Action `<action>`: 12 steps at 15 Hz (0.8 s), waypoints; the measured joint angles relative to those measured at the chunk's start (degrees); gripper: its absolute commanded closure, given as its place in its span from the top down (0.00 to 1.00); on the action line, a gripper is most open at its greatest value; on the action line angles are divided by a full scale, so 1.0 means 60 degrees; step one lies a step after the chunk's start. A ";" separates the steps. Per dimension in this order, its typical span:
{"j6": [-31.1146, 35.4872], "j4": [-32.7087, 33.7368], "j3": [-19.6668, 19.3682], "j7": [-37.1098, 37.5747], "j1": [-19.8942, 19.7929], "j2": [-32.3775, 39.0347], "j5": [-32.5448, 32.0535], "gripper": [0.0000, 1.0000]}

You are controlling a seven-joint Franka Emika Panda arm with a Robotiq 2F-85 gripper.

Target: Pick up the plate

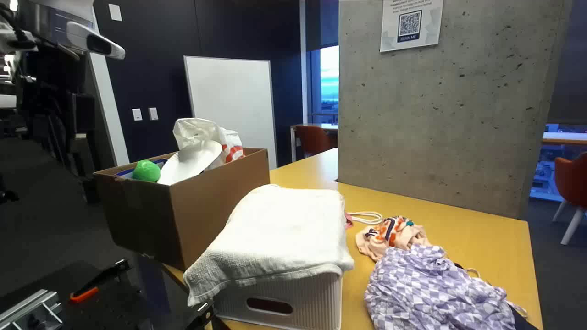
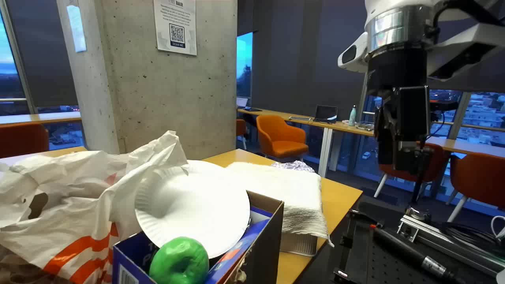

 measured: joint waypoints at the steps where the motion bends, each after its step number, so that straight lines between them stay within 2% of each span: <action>1: 0.0000 0.0000 0.0000 0.0000 0.0000 0.0000 0.0000 1.00; 9: 0.0027 0.0001 0.0016 0.0000 -0.0046 0.0017 -0.0024 1.00; 12: 0.0668 0.0147 0.0031 -0.0134 -0.0313 0.0483 -0.0282 1.00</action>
